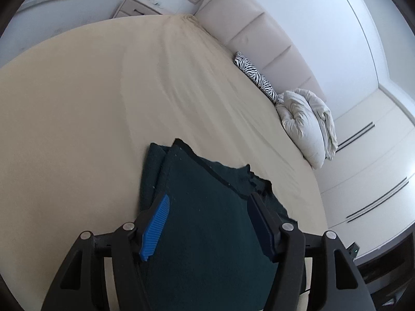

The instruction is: Fold small clothes

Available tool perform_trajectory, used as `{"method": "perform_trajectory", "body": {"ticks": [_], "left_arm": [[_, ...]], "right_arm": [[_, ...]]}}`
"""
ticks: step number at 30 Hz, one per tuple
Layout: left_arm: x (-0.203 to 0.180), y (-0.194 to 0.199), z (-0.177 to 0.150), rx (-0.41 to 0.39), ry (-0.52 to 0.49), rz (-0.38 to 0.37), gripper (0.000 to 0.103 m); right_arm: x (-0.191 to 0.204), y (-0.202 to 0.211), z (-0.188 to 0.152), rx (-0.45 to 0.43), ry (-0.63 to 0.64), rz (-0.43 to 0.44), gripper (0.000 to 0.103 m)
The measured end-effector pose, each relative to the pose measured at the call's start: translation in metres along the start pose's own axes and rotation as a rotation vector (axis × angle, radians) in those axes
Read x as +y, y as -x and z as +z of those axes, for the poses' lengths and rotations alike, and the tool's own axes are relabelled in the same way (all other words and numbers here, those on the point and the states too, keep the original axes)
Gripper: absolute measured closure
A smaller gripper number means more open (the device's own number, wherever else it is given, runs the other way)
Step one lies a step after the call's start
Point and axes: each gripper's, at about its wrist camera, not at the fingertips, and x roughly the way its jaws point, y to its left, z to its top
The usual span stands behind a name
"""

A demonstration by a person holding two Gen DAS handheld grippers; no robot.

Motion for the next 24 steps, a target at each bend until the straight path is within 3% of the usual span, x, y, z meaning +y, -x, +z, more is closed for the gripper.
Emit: {"method": "perform_trajectory", "body": {"ticks": [5,8,9,13,16,21,24], "left_arm": [[-0.020,-0.015,-0.039,0.051,-0.120,0.054,0.038],[-0.013,-0.028,-0.057,0.076,-0.165,0.122,0.039],[-0.009,-0.031,-0.061,0.080,-0.169,0.133,0.043],[-0.009,-0.026,-0.064,0.068,-0.182,0.144,0.046],[-0.014,-0.017,-0.067,0.046,-0.187,0.157,0.046],[-0.016,-0.010,-0.085,0.048,-0.220,0.179,0.044],[-0.010,-0.013,-0.089,0.051,-0.210,0.176,0.044]], "right_arm": [[0.019,0.013,-0.039,0.030,0.127,-0.055,0.037],[0.004,0.010,-0.057,0.054,0.129,-0.176,0.038],[-0.008,0.016,-0.071,0.067,0.108,-0.175,0.041],[-0.019,0.029,-0.076,0.067,0.091,-0.171,0.072],[-0.017,0.041,-0.077,0.041,0.100,-0.177,0.084],[-0.013,0.060,-0.090,0.027,0.133,-0.160,0.084],[-0.008,0.056,-0.097,0.052,0.182,-0.199,0.086]]}}
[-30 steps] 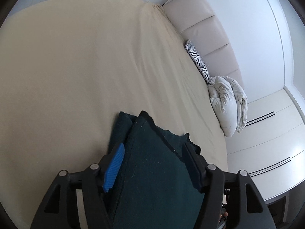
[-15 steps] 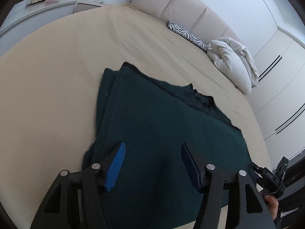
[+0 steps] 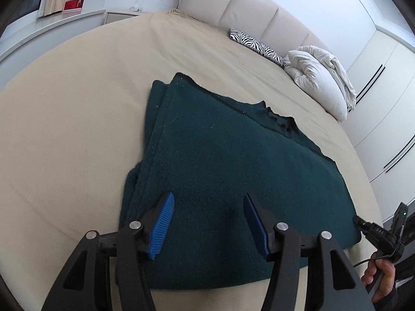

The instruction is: Fold small clothes

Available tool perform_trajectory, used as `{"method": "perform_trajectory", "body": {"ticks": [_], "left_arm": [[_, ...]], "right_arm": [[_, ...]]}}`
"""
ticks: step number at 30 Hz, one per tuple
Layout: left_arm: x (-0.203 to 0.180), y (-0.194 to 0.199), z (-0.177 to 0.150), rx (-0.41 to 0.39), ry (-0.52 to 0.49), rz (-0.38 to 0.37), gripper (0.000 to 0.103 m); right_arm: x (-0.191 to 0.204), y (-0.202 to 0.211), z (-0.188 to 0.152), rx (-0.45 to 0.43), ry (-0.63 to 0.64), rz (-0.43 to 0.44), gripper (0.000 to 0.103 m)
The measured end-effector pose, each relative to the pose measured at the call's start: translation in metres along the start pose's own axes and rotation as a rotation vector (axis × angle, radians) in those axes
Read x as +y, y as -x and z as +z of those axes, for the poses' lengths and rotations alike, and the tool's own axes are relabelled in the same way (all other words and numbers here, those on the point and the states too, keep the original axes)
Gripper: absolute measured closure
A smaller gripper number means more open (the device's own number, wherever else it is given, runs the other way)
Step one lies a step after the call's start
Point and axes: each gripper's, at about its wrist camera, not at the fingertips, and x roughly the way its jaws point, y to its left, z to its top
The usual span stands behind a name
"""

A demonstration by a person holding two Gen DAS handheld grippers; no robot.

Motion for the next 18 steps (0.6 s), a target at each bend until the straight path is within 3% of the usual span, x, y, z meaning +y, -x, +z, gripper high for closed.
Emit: {"method": "perform_trajectory", "body": {"ticks": [3,9,11,13,14,15,16,18], "left_arm": [[0.002,-0.001,0.001,0.007,0.013,-0.009,0.045],[-0.006,0.008,0.006,-0.001,-0.013,0.023,0.045],[-0.016,0.015,0.012,-0.037,-0.052,0.044,0.045],[-0.031,0.014,0.022,-0.064,-0.118,0.085,0.044],[-0.039,0.011,0.028,-0.075,-0.150,0.102,0.044],[-0.043,0.007,0.034,-0.082,-0.165,0.105,0.044],[-0.047,0.002,0.042,-0.088,-0.173,0.102,0.044],[-0.055,-0.011,0.058,-0.097,-0.195,0.124,0.044]], "right_arm": [[-0.012,-0.006,-0.004,0.021,-0.057,0.017,0.096],[-0.011,-0.004,-0.008,0.019,-0.023,-0.011,0.095],[-0.007,0.013,-0.004,-0.018,-0.036,-0.011,0.094],[0.002,0.030,0.003,-0.077,-0.044,0.040,0.092],[0.009,0.034,0.008,-0.096,-0.037,0.074,0.088],[0.021,0.037,0.014,-0.109,-0.022,0.125,0.076],[0.031,0.036,0.018,-0.111,-0.016,0.173,0.053],[0.052,0.028,0.026,-0.116,-0.031,0.317,0.032]]}}
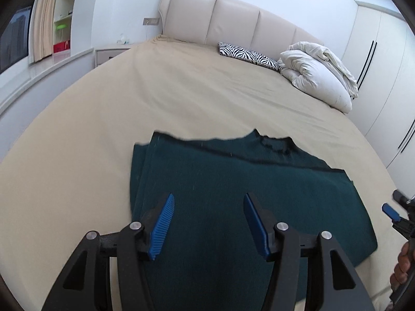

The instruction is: Fold small clothes

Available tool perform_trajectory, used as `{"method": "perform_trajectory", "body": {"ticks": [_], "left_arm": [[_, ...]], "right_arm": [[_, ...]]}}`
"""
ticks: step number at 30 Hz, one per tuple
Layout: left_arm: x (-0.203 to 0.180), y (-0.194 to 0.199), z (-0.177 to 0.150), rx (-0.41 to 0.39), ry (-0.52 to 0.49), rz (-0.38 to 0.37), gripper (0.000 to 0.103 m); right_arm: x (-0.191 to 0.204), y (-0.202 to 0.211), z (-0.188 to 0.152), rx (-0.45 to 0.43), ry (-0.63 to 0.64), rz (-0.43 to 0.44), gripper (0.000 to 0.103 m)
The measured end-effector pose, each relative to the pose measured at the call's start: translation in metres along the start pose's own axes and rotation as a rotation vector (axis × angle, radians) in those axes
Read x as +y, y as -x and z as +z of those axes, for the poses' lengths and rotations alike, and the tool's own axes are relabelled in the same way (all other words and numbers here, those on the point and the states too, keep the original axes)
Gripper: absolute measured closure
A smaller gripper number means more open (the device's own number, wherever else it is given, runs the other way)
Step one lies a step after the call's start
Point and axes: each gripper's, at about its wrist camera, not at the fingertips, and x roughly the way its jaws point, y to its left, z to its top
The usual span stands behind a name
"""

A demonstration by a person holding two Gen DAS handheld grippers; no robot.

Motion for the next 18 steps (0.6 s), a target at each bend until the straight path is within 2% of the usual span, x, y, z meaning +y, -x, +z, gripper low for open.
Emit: {"method": "perform_trajectory", "body": {"ticks": [2,6,7,8,9,10,11,14,15,17,18], "left_arm": [[-0.003,-0.019,0.011,0.018,-0.021,0.033,0.044],[0.004,-0.055,0.015,0.075,-0.028,0.094,0.044],[0.010,-0.065,0.012,0.108,-0.020,0.103,0.044],[0.018,-0.074,0.007,0.125,-0.002,0.089,0.043],[0.023,-0.074,0.005,0.105,0.002,0.074,0.042],[0.026,-0.073,0.003,0.084,0.000,0.058,0.042],[0.027,-0.072,0.001,0.072,-0.006,0.047,0.042],[0.029,-0.073,0.000,0.066,-0.008,0.038,0.041],[0.029,-0.073,-0.001,0.065,-0.008,0.038,0.040],[0.029,-0.074,-0.002,0.060,-0.010,0.038,0.040],[0.029,-0.074,-0.002,0.061,-0.009,0.036,0.040]], "right_arm": [[0.016,-0.030,0.004,0.050,-0.038,0.147,0.032],[0.032,-0.103,0.000,0.185,-0.129,0.283,0.032],[0.032,-0.120,-0.003,0.217,-0.152,0.306,0.032],[0.027,-0.139,-0.006,0.250,-0.181,0.293,0.032],[0.021,-0.150,-0.008,0.259,-0.205,0.256,0.032],[0.009,-0.157,-0.010,0.249,-0.235,0.235,0.039],[-0.006,-0.157,-0.008,0.213,-0.267,0.260,0.044],[-0.043,-0.138,-0.002,0.119,-0.362,0.304,0.047],[-0.060,-0.126,0.000,0.081,-0.387,0.294,0.048],[-0.083,-0.104,0.004,0.019,-0.397,0.222,0.051],[-0.095,-0.092,0.005,-0.008,-0.410,0.192,0.057]]}}
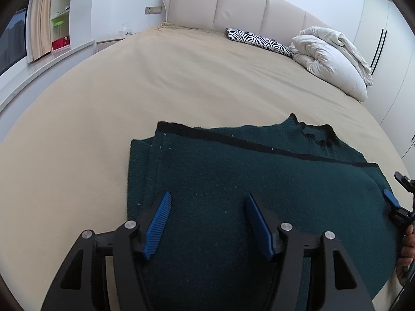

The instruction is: Fold small clothes

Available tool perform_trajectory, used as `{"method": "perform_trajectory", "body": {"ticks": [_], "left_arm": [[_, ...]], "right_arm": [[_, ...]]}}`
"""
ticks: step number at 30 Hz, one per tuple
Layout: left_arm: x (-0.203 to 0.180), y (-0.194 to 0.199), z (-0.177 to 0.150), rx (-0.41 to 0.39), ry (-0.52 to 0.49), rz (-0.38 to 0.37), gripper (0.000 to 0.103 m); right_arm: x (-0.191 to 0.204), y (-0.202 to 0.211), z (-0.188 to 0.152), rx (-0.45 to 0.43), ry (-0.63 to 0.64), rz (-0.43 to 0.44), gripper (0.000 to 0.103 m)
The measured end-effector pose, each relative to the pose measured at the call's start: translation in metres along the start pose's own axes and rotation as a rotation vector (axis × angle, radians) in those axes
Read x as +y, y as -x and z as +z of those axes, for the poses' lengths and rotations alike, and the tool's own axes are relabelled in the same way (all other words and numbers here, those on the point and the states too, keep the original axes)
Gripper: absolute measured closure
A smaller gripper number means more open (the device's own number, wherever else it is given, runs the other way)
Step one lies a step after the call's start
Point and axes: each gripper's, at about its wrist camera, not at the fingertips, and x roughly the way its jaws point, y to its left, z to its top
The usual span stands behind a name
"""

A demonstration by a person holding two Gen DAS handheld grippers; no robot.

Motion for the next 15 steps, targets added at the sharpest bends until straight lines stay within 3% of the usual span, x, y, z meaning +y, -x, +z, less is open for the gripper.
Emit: {"method": "perform_trajectory", "body": {"ticks": [2,4,5,8,11,13,15], "left_arm": [[-0.001,0.002,0.001,0.007,0.003,0.010,0.040],[-0.008,0.014,0.001,0.021,0.006,0.034,0.040],[-0.015,0.027,-0.003,0.021,0.008,0.014,0.040],[-0.037,0.064,-0.027,-0.008,0.008,-0.055,0.039],[-0.063,0.079,-0.061,0.032,-0.038,-0.110,0.039],[-0.073,0.070,-0.077,0.073,-0.083,-0.089,0.039],[-0.072,0.063,-0.085,0.072,-0.101,-0.060,0.039]], "right_arm": [[-0.006,0.025,0.006,-0.057,-0.019,-0.058,0.062],[0.005,0.051,-0.001,-0.109,0.001,-0.177,0.051],[0.014,0.058,-0.010,-0.094,0.016,-0.158,0.048],[0.039,0.059,-0.047,0.030,0.039,0.009,0.048],[0.064,0.038,-0.105,0.196,0.069,0.127,0.043],[0.068,0.013,-0.143,0.319,0.048,0.158,0.043],[0.067,-0.014,-0.172,0.432,0.076,0.116,0.043]]}}
